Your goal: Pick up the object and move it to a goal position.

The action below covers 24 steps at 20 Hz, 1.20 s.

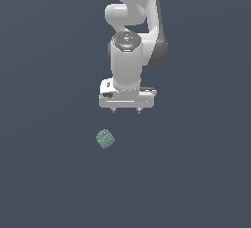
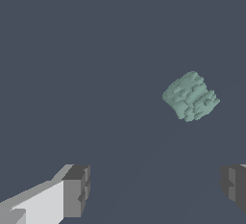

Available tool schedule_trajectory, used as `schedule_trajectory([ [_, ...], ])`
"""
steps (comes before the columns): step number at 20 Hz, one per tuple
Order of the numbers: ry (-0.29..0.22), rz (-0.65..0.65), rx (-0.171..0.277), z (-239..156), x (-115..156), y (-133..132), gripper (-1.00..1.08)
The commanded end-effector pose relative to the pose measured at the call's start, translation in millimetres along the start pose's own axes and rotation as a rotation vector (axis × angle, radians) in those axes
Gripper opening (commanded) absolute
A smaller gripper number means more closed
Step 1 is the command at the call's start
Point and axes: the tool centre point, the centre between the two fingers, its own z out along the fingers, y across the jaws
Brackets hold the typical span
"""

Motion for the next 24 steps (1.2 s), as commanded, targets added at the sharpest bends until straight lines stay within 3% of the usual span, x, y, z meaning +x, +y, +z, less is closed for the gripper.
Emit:
schedule_trajectory([
  [1, 0.0, 0.0, 0.0, 0, 0, 0, 1.0],
  [11, 0.012, -0.01, -0.001, -19, 3, -14, 1.0],
  [24, 0.008, -0.089, -0.005, -7, 11, -1, 1.0],
])
